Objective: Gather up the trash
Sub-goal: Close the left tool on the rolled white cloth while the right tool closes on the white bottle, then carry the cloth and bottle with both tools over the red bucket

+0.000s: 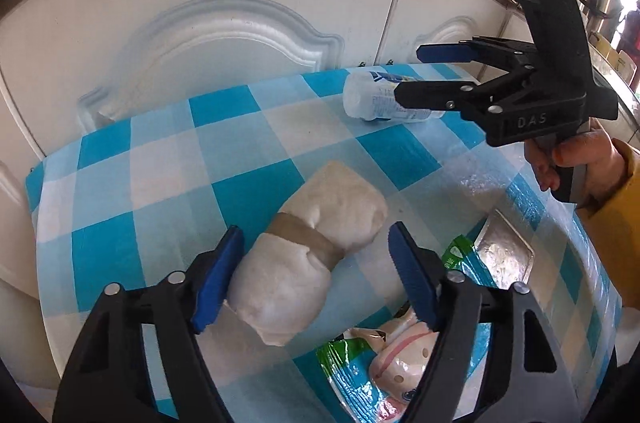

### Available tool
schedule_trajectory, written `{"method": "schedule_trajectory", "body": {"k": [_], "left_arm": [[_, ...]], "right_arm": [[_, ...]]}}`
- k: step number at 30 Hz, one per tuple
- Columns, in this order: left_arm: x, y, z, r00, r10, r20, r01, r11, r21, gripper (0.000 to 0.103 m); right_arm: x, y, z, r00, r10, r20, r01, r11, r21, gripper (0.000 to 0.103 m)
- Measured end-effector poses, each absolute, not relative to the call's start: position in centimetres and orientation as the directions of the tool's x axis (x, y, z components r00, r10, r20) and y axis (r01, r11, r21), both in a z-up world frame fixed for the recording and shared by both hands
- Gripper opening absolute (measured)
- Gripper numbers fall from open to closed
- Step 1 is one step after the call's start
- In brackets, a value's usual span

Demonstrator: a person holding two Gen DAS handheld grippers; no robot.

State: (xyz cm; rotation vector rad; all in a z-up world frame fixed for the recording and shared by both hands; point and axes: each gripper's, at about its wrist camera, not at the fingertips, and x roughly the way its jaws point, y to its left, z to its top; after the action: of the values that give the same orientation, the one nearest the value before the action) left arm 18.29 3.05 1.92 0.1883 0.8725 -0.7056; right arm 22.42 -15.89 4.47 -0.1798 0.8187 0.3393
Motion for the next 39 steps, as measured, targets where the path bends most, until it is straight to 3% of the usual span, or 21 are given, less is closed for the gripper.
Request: {"method": "schedule_trajectory", "body": {"k": [5,7,10,12,30,39], "left_arm": [[18.5,3.4,1.8,0.420,-0.516,-0.746,0.636,0.754,-0.164,0.055],[18.6,3.5,1.9,0.422,-0.518,-0.744,0.629,0.758,-0.171,0.049],[18.5,3.8,1.8,0.423,-0.521,-0.741,0.615,0.766,-0.187,0.043],[18.3,3.8,1.8,0.431,-0.512,-0.743,0.603,0.776,-0.184,0.037],[7.7,3.6,1.7,0.399,-0.523,-0.753,0.633,0.751,-0.186,0.037],[1.3,5.8,1.4,0.432,-0.541,-0.722,0.571,0.784,-0.246,0.037]], "right_arm": [[23.1,-15.4,3.1,0.600,0.220,-0.769,-0.386,0.922,-0.037,0.090],[23.0,-15.1,2.7,0.595,0.194,-0.780,-0.386,0.920,-0.065,0.063],[22.2,-15.0,2.4,0.593,0.185,-0.784,-0.382,0.921,-0.072,0.045],[21.4,-14.8,2.4,0.595,0.190,-0.781,-0.390,0.918,-0.074,0.045],[5.6,-12.0,2.0,0.609,0.254,-0.752,-0.444,0.894,-0.058,0.044],[-1.0,-12.0,3.0,0.646,0.255,-0.720,-0.352,0.936,0.016,0.044]]}}
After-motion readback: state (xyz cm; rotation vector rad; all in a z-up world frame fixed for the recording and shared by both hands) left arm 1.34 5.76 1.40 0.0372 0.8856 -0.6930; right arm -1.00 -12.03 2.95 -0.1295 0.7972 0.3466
